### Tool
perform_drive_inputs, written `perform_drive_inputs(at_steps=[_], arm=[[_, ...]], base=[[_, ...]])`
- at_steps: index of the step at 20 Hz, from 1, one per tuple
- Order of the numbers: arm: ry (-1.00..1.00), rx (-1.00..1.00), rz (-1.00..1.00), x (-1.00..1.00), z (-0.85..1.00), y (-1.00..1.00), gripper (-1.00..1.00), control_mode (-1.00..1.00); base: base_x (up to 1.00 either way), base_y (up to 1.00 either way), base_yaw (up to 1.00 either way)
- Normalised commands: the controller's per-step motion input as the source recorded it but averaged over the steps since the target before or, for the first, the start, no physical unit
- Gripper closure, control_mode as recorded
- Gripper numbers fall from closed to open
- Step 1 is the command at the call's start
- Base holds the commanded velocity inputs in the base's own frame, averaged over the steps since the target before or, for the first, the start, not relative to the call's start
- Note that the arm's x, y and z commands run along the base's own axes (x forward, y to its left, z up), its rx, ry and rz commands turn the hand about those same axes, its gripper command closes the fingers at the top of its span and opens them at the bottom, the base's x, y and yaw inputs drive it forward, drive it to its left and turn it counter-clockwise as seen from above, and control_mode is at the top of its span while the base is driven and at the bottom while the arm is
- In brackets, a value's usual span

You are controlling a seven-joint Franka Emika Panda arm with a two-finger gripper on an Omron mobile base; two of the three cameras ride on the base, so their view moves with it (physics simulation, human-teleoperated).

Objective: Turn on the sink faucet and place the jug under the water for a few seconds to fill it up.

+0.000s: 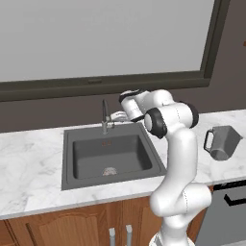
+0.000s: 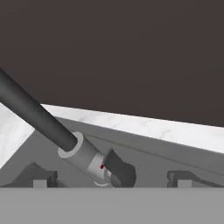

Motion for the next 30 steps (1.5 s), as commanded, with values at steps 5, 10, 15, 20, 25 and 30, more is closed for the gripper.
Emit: perform_drive_inputs(at_steps=[5, 10, 15, 20, 25, 30], arm=[[0.0, 0.0, -0.05, 0.34, -0.17, 0.0, -1.0, -1.0], [0.0, 0.0, -0.05, 0.3, -0.17, 0.0, -1.0, -1.0], [0.06, -0.01, -0.01, 0.06, -0.21, 0.0, -1.0, -1.0], [0.04, 0.0, 0.0, 0.04, -0.12, 0.0, -1.0, -1.0], [0.0, 0.0, 0.0, 0.12, -0.09, 0.0, -1.0, -1.0], [0.0, 0.0, 0.0, 0.19, -0.04, 0.0, -1.0, -1.0]], base=[[0.0, 0.0, 0.0], [0.0, 0.0, 0.0], [0.0, 0.0, 0.0], [0.0, 0.0, 0.0], [0.0, 0.0, 0.0], [0.0, 0.0, 0.0]])
